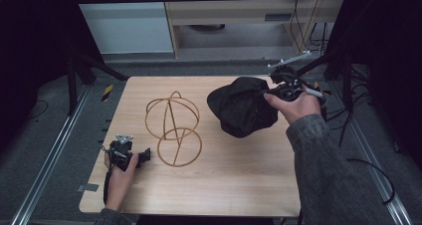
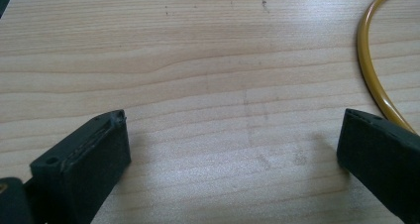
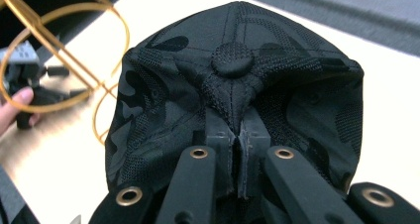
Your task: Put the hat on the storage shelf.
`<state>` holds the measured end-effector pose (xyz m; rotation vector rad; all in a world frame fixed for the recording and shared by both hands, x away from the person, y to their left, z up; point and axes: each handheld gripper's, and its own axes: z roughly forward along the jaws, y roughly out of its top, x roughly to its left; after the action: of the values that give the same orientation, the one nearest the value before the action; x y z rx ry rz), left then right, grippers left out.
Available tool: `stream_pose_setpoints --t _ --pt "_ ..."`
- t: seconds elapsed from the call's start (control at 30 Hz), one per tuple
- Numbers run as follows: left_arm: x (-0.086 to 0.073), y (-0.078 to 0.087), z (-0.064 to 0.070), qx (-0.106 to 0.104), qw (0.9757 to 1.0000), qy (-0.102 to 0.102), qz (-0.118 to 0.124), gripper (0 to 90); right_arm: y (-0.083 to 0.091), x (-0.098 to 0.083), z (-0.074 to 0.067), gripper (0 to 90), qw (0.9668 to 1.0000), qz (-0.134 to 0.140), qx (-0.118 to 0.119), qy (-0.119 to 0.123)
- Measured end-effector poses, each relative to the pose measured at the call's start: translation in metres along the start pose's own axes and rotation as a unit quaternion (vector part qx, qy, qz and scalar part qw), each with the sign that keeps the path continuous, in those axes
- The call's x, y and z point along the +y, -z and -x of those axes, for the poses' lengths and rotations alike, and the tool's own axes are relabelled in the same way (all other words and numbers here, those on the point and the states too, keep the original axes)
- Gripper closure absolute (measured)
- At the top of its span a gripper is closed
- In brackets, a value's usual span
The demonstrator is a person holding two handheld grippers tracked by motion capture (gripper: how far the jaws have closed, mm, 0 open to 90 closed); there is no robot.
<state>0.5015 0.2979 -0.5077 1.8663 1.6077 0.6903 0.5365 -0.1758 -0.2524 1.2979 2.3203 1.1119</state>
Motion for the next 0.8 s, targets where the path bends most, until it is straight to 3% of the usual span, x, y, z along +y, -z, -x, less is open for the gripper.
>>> stream_pose_setpoints --t 0.33,0.8 --pt "0.000 0.000 0.000 0.000 1.0000 0.000 0.000 0.0 0.014 0.036 -0.014 86.5 0.9995 0.029 -0.003 0.015" --pt "0.000 0.000 0.000 -0.001 1.0000 -0.001 0.000 0.0 0.018 0.070 -0.037 86.5 0.9984 0.050 0.009 0.026"
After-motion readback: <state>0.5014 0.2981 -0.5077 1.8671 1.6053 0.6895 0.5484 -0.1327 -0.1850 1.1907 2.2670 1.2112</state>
